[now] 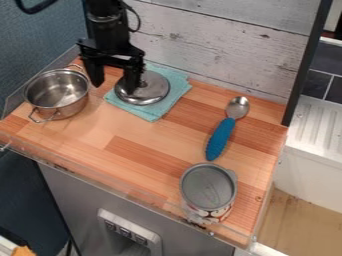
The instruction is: Cover the silver pot with a silver lid
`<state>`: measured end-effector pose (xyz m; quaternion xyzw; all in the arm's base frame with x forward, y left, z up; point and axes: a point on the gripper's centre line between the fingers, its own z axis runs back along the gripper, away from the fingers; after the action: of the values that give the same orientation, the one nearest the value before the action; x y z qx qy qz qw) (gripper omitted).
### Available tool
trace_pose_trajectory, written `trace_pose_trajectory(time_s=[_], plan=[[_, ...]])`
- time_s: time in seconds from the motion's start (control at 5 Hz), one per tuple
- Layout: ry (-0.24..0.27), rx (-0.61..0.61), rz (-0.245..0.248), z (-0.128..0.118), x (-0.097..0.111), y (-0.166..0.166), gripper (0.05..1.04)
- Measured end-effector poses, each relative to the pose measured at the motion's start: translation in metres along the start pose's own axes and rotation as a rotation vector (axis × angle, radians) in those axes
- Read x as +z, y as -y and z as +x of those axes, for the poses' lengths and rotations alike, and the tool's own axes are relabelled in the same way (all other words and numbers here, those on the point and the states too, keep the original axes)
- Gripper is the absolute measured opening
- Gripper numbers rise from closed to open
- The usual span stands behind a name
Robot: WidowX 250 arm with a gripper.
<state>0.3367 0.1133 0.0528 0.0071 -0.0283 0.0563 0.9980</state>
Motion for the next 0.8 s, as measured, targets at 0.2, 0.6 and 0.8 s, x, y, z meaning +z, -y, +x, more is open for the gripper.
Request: trace_pose_trajectory(time_s=[0.2,0.6,0.8], plan=[[0.003,-0.019,0.007,0.018,-0.011,0.011,1.001],[0.042,-0.039,0.029,0.054,-0.018,0.018,0.952],[0.023,-0.032,0.022,0.056,-0.026,0.018,0.668]])
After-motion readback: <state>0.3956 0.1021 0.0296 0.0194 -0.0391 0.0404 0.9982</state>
